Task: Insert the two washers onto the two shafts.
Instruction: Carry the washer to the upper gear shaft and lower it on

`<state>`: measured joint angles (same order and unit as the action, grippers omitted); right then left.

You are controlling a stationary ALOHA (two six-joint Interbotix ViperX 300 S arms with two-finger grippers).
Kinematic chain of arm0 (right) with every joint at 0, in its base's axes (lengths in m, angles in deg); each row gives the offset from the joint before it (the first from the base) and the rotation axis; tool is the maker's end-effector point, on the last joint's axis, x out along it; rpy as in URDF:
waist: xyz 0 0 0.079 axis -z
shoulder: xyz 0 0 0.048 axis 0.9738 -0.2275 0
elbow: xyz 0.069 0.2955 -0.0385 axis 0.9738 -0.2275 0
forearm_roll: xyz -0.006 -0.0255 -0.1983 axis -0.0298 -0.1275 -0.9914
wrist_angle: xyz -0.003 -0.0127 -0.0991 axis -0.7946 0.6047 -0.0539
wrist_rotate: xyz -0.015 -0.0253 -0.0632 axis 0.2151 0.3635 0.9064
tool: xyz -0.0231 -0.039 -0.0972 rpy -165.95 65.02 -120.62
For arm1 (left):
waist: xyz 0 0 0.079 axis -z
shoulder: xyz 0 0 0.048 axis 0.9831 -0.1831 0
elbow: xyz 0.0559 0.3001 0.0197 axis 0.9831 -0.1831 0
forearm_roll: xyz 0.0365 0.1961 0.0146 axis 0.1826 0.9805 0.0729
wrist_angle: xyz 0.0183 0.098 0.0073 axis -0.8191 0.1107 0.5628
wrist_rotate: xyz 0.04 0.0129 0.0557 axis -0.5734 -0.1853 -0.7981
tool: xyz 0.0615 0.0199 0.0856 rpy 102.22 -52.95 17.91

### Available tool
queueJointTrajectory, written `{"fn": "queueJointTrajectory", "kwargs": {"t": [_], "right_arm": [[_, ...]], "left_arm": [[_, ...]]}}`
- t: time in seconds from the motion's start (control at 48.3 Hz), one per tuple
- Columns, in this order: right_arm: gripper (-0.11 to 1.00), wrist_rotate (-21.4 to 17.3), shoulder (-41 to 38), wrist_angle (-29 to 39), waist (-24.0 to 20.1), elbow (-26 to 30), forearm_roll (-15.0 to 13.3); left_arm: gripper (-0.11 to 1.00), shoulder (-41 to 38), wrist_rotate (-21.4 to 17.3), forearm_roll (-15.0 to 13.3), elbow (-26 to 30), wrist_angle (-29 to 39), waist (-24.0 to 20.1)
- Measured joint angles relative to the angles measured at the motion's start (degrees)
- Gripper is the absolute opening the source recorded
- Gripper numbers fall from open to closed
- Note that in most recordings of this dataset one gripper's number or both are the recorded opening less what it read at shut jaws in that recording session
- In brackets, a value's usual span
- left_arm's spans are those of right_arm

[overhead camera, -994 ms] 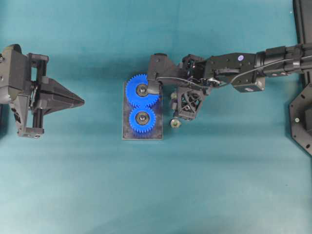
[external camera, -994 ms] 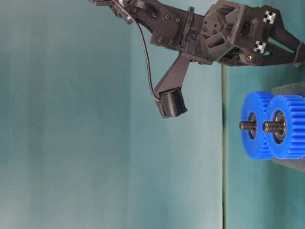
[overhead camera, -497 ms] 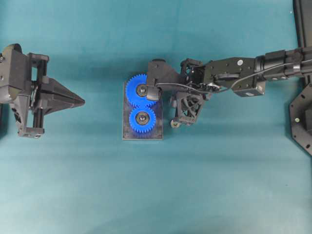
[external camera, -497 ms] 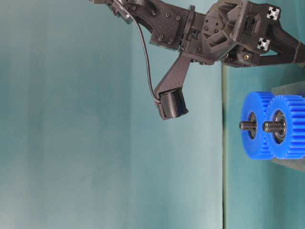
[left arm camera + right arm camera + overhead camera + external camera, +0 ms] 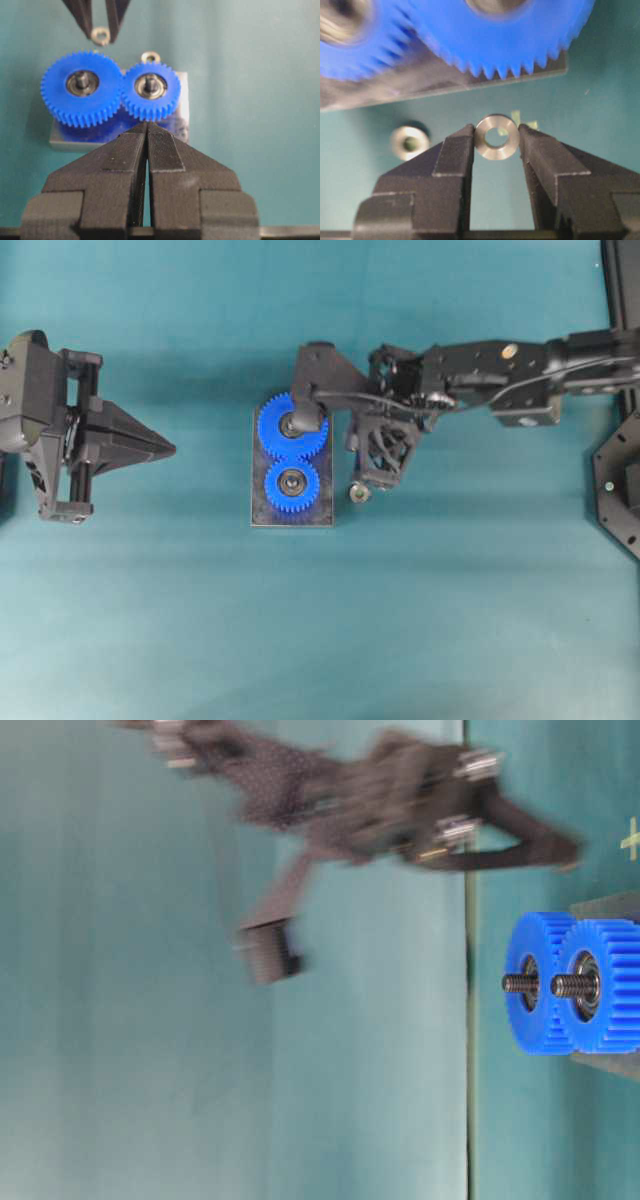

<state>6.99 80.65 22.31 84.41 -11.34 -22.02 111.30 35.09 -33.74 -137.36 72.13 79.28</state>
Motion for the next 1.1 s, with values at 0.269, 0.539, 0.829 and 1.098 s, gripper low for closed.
{"fn": "queueJointTrajectory", "kwargs": {"t": [0.269,0.539,0.829,1.098], "right_arm": [[0.30,1.23,-0.88,1.32,-0.44,7.91,0.00],[0.30,3.16,-6.15,1.76,-0.35,12.66,0.00],[0.30,3.78,-8.09,4.04,0.70,13.27,0.00],[0.30,4.22,-8.96,4.13,0.79,14.15,0.00]], "left_arm": [[-0.01,0.00,0.00,0.00,0.00,0.09,0.00],[-0.01,0.00,0.09,0.00,0.00,-0.26,0.00],[-0.01,0.00,0.18,0.00,0.00,-0.44,0.09],[-0.01,0.00,0.18,0.00,0.00,-1.41,0.18]]}}
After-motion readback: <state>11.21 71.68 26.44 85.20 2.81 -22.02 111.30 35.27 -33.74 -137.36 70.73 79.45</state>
